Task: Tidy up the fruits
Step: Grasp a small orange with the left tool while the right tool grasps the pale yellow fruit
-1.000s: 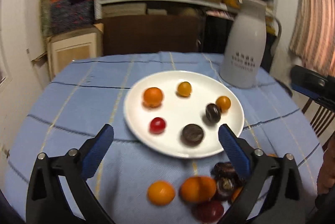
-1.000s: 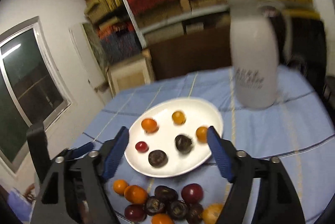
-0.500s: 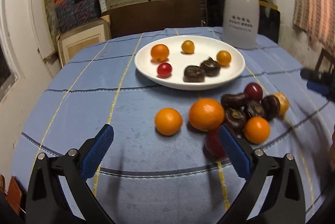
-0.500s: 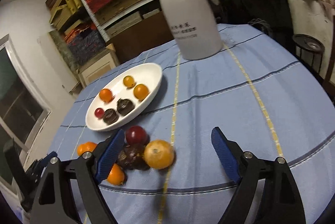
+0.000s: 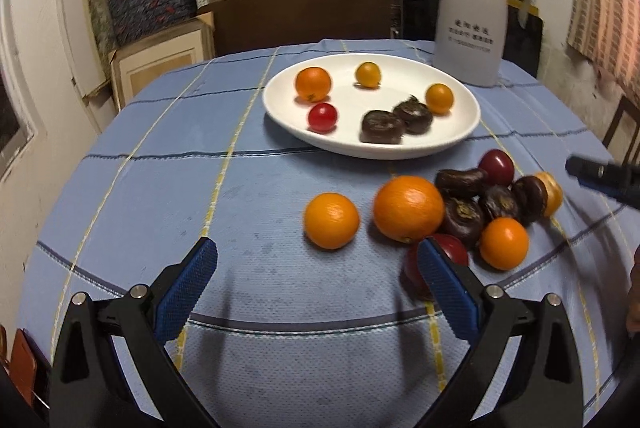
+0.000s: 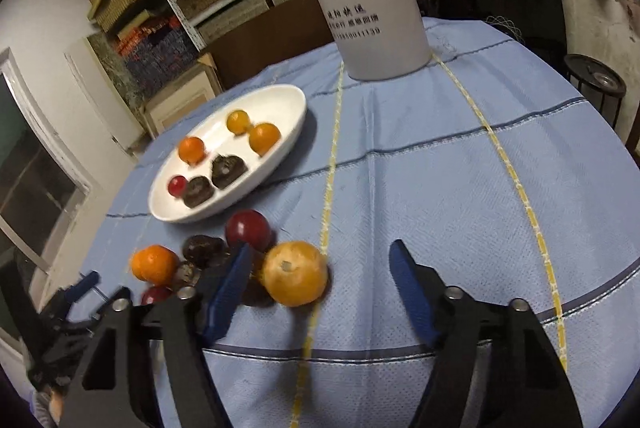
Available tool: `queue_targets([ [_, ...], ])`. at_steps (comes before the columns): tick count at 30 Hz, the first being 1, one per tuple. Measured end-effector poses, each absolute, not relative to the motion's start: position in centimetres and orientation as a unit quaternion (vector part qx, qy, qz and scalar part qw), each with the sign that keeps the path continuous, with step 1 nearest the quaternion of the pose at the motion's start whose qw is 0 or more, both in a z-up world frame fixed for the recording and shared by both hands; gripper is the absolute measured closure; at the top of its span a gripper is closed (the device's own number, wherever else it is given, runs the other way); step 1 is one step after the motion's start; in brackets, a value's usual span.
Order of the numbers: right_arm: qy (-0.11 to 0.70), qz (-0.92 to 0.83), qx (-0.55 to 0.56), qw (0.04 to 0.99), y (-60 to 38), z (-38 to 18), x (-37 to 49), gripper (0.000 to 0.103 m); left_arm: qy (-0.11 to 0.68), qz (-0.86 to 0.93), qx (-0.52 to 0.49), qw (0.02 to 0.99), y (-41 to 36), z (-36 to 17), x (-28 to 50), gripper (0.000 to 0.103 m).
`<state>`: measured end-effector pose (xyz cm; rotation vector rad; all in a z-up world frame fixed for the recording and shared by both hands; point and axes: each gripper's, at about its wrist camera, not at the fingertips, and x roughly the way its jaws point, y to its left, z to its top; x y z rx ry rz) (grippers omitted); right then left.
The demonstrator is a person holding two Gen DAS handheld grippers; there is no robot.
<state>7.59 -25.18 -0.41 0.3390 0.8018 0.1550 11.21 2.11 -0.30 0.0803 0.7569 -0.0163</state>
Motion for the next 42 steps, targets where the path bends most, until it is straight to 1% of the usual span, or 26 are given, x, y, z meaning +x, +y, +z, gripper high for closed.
queue_targets([
  [6, 0.409, 0.06, 0.073, 0.908, -23.2, -1.0, 7.6, 0.038, 0.379, 0.001, 0.019, 0.925, 3.2, -0.5, 11.6, 0.005],
  [10, 0.394, 0.052, 0.021, 0.917, -22.0, -0.8, 6.9, 0.038, 0.383, 0.002, 0.018, 0.923, 3.3, -0.6, 11.8, 0.005],
  [13, 0.393, 0.062, 0.019, 0.917, -21.8, -0.7, 6.8, 0.042, 0.387, 0.003, 0.024, 0.922, 3.1, -0.8, 11.8, 0.005],
  [20, 0.408, 0.078, -0.003, 0.91, -20.8, -1.3, 6.9, 0.048, 0.389, 0.002, 0.026, 0.921, 2.9, -0.8, 11.9, 0.005],
  [26, 0.414, 0.082, 0.009, 0.906, -20.5, -1.9, 8.8, 0.049, 0.398, 0.0, 0.037, 0.917, 2.5, -1.2, 12.1, 0.005],
  [27, 0.417, 0.082, 0.012, 0.905, -20.4, -2.1, 9.0, 0.053, 0.399, 0.0, 0.04, 0.916, 2.4, -1.3, 12.2, 0.005],
  [29, 0.43, 0.088, 0.022, 0.898, -20.5, -2.5, 9.5, 0.059, 0.403, 0.0, 0.042, 0.914, 2.3, -1.5, 12.4, 0.005],
  [36, 0.429, 0.087, 0.023, 0.899, -20.5, -2.4, 9.4, 0.06, 0.403, -0.014, 0.045, 0.914, 2.6, -1.9, 14.1, 0.005],
  [40, 0.429, 0.087, 0.021, 0.899, -20.5, -2.5, 9.4, 0.06, 0.4, -0.019, 0.024, 0.916, 3.8, -1.8, 15.0, 0.005],
  [42, 0.429, 0.087, 0.021, 0.899, -20.5, -2.5, 9.4, 0.06, 0.403, -0.02, 0.015, 0.915, 4.3, -1.9, 15.4, 0.007],
])
